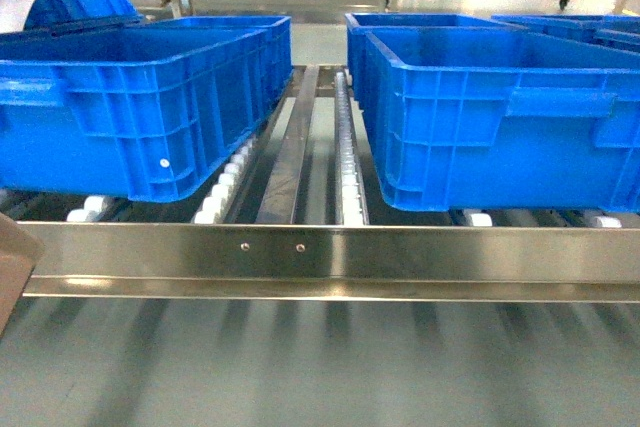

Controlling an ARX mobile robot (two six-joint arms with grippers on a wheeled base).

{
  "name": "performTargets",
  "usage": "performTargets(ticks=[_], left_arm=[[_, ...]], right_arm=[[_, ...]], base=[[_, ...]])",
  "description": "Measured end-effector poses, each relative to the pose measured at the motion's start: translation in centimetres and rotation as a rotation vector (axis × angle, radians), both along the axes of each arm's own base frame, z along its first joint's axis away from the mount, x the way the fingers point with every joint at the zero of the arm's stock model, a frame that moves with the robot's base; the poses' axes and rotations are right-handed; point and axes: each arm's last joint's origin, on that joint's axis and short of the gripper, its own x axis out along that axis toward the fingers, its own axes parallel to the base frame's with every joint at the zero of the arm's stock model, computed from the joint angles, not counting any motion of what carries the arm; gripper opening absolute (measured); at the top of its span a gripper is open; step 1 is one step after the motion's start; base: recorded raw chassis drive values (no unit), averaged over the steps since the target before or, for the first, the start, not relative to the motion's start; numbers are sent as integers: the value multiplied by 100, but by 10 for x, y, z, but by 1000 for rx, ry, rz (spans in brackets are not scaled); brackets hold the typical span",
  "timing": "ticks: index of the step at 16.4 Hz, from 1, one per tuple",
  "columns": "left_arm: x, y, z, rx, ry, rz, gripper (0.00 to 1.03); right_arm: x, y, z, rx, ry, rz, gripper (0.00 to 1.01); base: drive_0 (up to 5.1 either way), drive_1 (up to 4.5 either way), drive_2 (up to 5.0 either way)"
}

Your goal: Place part in tray to right shelf

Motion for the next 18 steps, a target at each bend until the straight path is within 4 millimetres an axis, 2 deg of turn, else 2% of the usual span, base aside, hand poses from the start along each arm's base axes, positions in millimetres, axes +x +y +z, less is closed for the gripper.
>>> performTargets(ticks=[1, 2, 4, 9, 15, 16, 18], left_arm=[[0, 0, 0, 0, 0, 0, 17], [0, 0, 0, 0, 0, 0, 17], [0, 0, 0, 0, 0, 0, 17], [0, 0, 0, 0, 0, 1, 17], [0, 0, 0, 0, 0, 0, 17], [0, 0, 0, 0, 0, 0, 17], [0, 0, 0, 0, 0, 0, 17]], right_arm=[[-3, -2, -8, 3, 0, -2, 2], [-7, -12, -19, 3, -1, 8, 2], [-11, -15, -29, 5, 0, 1, 2], [-17, -14, -42, 7, 2, 3, 2], [-21, -14, -48, 8, 5, 3, 2], [-26, -14, -52, 8, 37, 4, 2], [-31, -14, -58, 8, -11, 4, 2]], base=[[0, 0, 0], [0, 0, 0], [0, 0, 0], [0, 0, 0], [0, 0, 0], [0, 0, 0], [0, 0, 0]])
